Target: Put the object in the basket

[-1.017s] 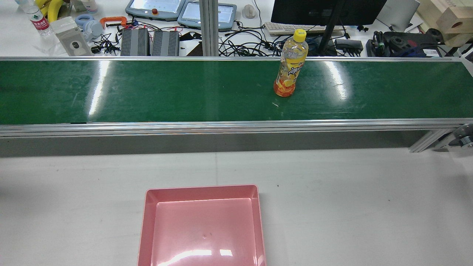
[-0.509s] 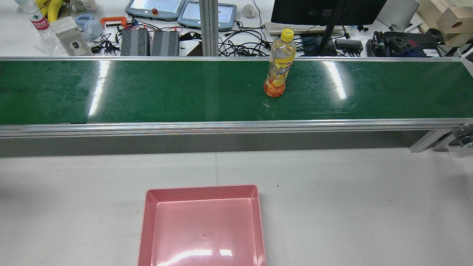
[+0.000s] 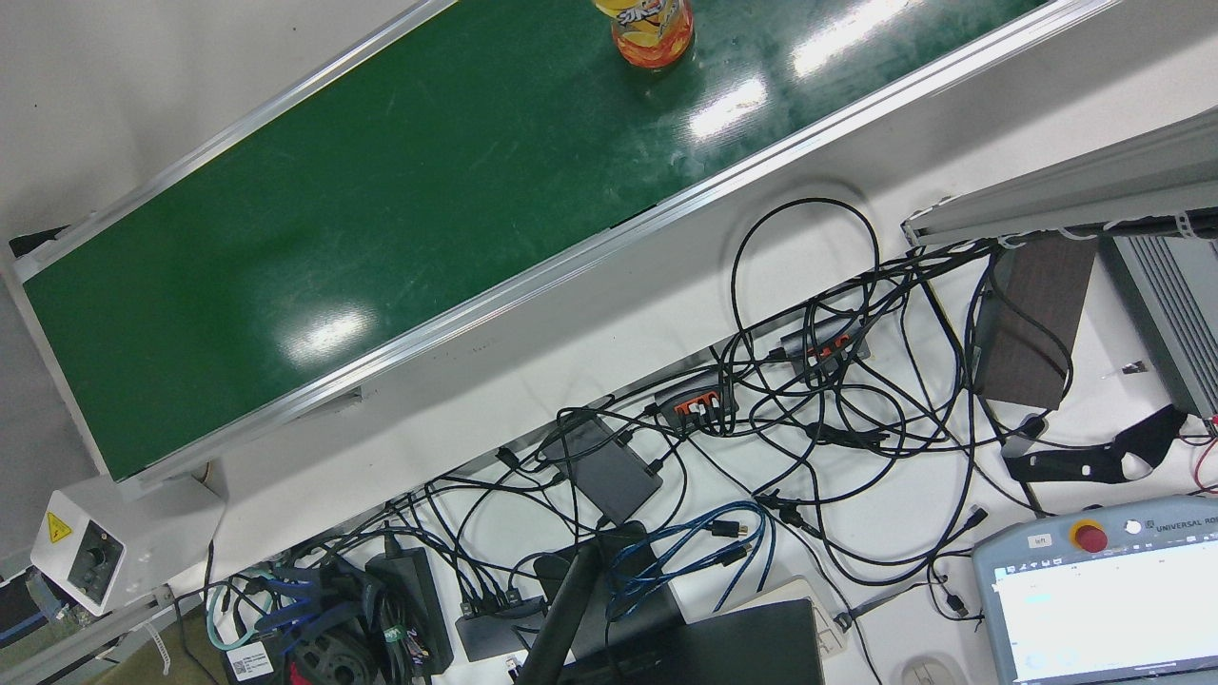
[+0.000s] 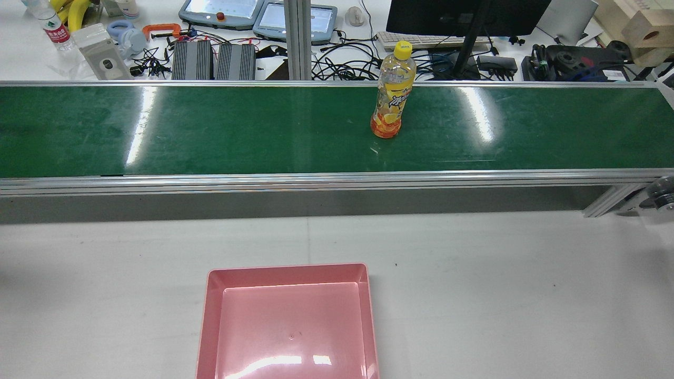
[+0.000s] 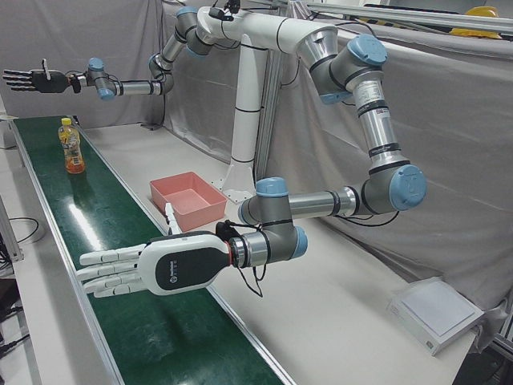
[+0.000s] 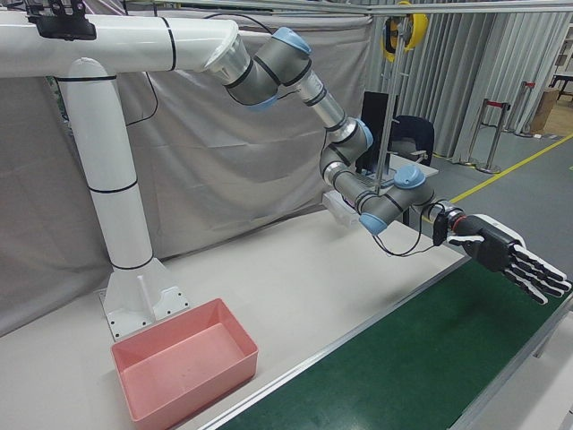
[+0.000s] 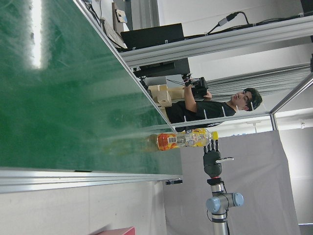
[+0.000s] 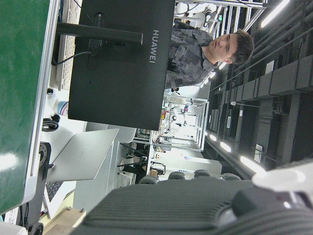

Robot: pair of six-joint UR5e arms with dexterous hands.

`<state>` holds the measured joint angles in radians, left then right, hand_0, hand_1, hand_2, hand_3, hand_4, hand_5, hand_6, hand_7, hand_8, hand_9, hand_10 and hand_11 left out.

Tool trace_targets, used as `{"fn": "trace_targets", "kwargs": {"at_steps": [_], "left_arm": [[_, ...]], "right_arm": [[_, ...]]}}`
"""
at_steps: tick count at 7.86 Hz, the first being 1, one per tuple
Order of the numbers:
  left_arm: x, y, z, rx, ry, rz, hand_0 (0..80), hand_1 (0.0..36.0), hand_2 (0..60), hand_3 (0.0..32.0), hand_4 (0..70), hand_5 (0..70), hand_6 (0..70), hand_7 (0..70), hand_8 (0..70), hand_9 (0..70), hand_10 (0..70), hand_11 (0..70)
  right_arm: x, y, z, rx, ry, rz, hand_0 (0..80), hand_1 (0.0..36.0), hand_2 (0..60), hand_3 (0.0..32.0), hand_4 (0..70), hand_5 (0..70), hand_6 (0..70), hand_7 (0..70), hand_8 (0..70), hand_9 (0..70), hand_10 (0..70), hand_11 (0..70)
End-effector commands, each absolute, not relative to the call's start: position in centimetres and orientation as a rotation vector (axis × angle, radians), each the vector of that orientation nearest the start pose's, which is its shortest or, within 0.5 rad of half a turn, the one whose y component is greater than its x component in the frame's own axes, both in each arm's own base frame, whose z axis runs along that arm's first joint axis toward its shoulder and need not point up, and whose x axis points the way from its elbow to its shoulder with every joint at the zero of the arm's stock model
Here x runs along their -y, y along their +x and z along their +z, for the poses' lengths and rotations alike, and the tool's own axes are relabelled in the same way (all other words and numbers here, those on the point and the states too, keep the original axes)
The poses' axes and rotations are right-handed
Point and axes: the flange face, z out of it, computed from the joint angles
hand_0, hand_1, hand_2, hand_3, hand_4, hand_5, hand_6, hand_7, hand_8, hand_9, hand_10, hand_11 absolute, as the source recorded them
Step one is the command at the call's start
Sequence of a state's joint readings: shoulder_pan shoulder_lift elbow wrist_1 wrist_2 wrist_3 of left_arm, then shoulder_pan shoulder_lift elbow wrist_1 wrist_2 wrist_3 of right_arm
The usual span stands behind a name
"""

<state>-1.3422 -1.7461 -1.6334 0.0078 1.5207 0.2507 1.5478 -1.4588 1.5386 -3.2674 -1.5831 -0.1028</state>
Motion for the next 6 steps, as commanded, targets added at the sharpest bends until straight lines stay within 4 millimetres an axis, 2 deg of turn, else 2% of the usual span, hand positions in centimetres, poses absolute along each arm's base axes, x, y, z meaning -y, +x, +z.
{"fn": "trace_targets", "kwargs": {"at_steps": [1, 4, 6], "left_arm": [[58.86, -0.42, 56.27, -2.272, 0.07, -1.772, 46.4, 8.6, 0.0, 0.0, 1.8, 5.2, 0.0, 0.0, 0.0, 0.0, 4.8, 8.3], [58.52, -0.32, 57.24, -2.252, 0.07, -1.786, 46.1, 8.2, 0.0, 0.0, 1.2, 4.3, 0.0, 0.0, 0.0, 0.0, 5.5, 9.3], [58.85, -0.05, 56.85, -2.256, 0.076, -1.769, 45.8, 7.8, 0.0, 0.0, 1.6, 4.6, 0.0, 0.0, 0.0, 0.0, 5.6, 9.5]], "right_arm": [[53.55, 11.98, 65.86, -2.238, -0.075, -2.343, 0.0, 0.0, 0.0, 0.0, 0.0, 0.0, 0.0, 0.0, 0.0, 0.0, 0.0, 0.0], [53.62, 11.98, 65.78, -2.24, -0.075, -2.341, 0.0, 0.0, 0.0, 0.0, 0.0, 0.0, 0.0, 0.0, 0.0, 0.0, 0.0, 0.0], [53.62, 11.98, 65.78, -2.24, -0.075, -2.341, 0.0, 0.0, 0.0, 0.0, 0.0, 0.0, 0.0, 0.0, 0.0, 0.0, 0.0, 0.0]]}}
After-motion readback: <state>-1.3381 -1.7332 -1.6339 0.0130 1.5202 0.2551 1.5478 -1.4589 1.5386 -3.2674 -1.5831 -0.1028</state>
